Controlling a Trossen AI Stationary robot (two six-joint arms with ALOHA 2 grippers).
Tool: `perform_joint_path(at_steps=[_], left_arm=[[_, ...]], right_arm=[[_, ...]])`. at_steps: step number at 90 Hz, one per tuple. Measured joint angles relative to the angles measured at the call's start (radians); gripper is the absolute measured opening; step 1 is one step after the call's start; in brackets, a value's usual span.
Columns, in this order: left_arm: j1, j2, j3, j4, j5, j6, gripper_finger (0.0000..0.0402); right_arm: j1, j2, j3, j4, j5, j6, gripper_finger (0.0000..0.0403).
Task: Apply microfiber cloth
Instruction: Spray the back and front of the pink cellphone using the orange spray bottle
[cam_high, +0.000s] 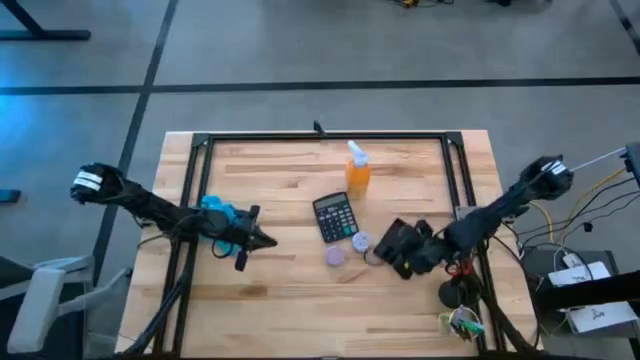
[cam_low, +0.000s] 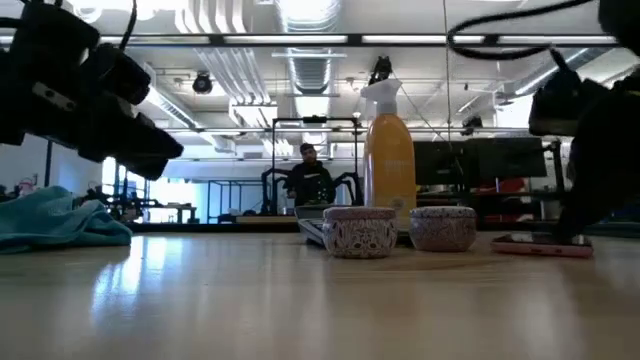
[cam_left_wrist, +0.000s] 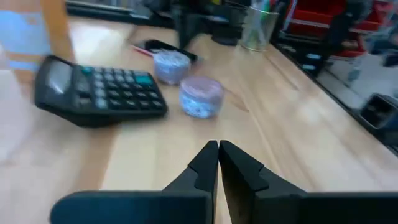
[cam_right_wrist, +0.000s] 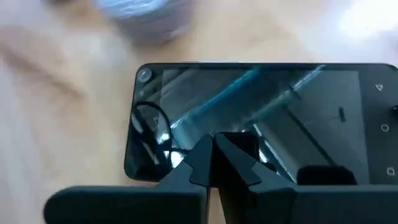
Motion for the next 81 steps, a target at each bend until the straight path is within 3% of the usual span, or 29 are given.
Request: perform_joint_path(at_steps=[30, 55, 81], left_arm=[[-0.01, 0.23, 0.121, -0.001, 0.0, -0.074, 0.0001], [-0.124, 0.474, 0.237, -0.003, 0.002, -0.096, 0.0001], [-0.214, 0.652, 0.382, -0.006, 0.005, -0.081, 0.0001]], right_arm=[[0.048, 0.364, 0.357, 0.011, -0.117, -0.1, 0.0], [0.07, 0.447, 0.563, -0.021, -0.141, -0.31, 0.0], [0.052, 0.445, 0.697, -0.253, -0.142, -0.579, 0.0019]])
